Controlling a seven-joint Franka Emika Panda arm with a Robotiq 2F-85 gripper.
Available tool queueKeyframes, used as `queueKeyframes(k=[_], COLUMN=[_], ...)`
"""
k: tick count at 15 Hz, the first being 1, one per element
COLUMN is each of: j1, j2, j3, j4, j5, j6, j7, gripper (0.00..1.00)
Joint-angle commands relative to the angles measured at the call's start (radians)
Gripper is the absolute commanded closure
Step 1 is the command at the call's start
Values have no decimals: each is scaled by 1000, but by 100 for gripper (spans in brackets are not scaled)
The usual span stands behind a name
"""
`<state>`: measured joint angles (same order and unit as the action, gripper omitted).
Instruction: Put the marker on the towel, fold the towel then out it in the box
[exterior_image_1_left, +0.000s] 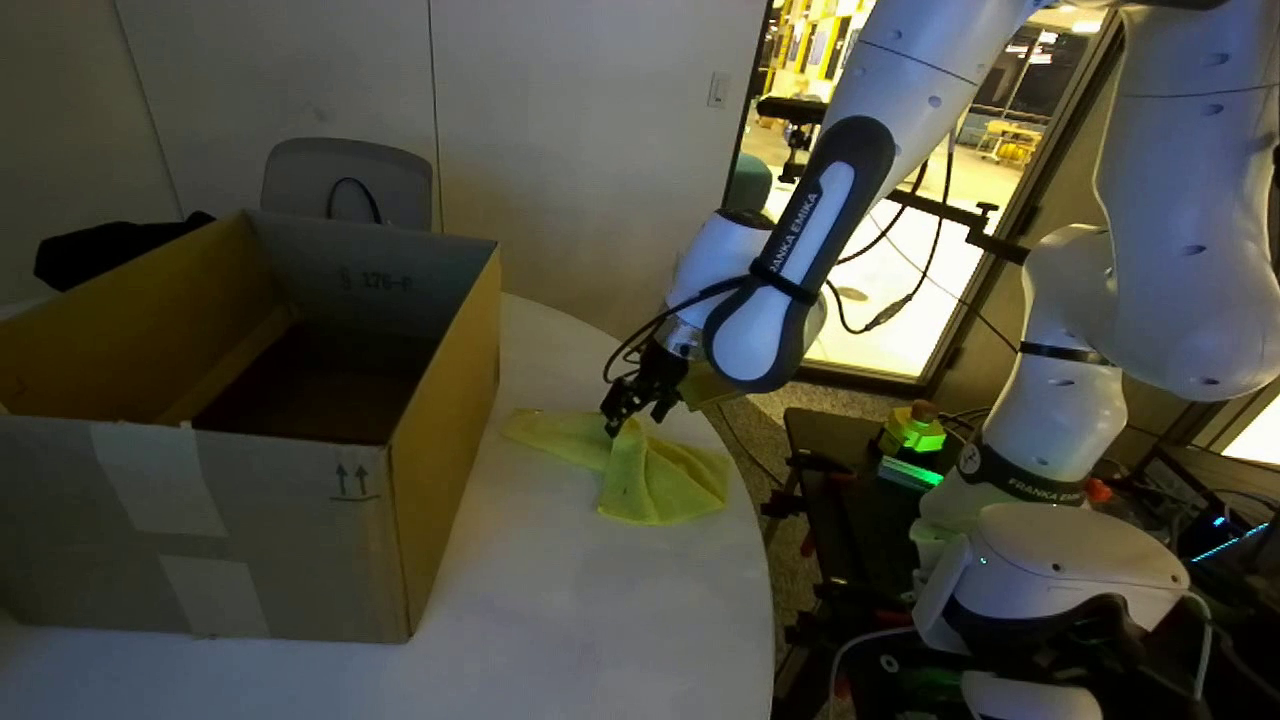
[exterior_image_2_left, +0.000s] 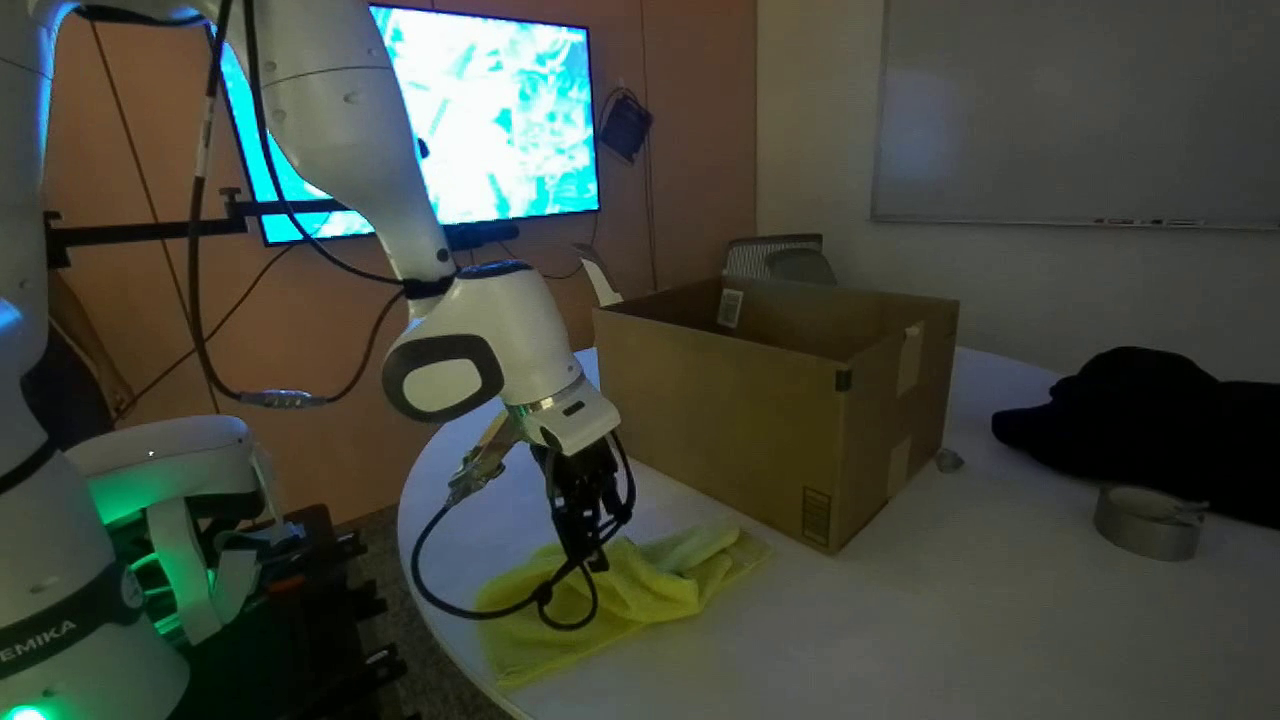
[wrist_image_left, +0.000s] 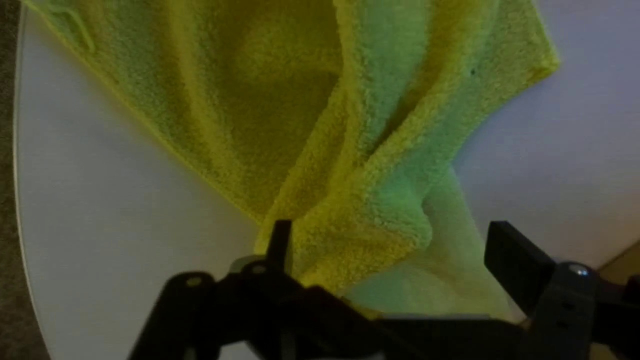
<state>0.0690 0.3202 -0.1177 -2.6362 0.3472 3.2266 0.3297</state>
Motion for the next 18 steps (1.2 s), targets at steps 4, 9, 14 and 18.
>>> queueKeyframes(k=[4,9,14,18], j1=[-212,-256,-138,-86], j2=[-171,-115,-40,23], j3=[278,323,163,98], j4=[-96,-93,-101,-78], j5=[-1,7,-113,-167], j6=[-187,-305,-291,-262], j7=[-217,-330,-232,-186], gripper=[0,0,0,0])
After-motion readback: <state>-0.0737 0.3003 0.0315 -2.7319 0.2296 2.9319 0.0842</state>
